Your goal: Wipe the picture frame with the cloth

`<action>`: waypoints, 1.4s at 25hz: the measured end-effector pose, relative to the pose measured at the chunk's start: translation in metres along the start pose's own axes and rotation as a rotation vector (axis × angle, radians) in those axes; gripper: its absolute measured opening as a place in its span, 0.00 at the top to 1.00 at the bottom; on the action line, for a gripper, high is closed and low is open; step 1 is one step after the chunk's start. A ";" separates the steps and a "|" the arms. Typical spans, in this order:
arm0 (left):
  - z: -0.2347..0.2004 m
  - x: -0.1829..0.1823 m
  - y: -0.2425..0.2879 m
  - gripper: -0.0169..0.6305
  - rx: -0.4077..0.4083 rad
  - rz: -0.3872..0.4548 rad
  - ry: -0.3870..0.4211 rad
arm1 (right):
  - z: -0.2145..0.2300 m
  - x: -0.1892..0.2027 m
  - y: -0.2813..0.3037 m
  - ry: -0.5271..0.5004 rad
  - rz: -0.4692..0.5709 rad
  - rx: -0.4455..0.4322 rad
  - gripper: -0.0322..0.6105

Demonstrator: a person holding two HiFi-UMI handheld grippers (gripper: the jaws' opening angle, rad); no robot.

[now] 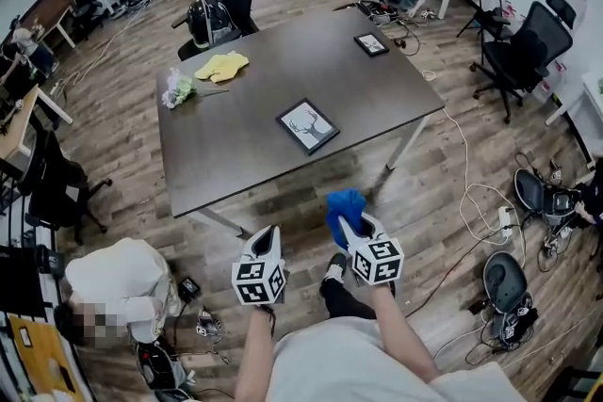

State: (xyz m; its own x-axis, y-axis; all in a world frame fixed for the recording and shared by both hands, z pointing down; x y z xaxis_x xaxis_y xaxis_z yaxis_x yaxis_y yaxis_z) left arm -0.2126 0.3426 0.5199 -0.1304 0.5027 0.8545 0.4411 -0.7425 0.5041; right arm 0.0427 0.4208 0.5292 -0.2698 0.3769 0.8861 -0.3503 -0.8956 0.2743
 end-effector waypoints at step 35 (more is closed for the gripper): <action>-0.033 -0.123 0.312 0.89 -0.027 -0.173 -0.137 | 0.215 -0.121 0.240 -0.037 -0.194 0.032 0.81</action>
State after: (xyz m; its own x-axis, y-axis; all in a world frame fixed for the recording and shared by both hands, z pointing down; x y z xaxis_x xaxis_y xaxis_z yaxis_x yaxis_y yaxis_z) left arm -0.0885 0.0345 0.5765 -0.0792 0.6776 0.7312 0.3986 -0.6508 0.6463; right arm 0.1839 0.1090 0.5681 -0.1664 0.5344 0.8287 -0.3634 -0.8145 0.4522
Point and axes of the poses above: the fingertips, and each gripper's own axes: y forward along the fingers, z to its right, x out of its underside, the point moved 10 cm from there along -y, backward along the fingers, and after that the axes turned 13 degrees about -x, right-handed, at the moved point
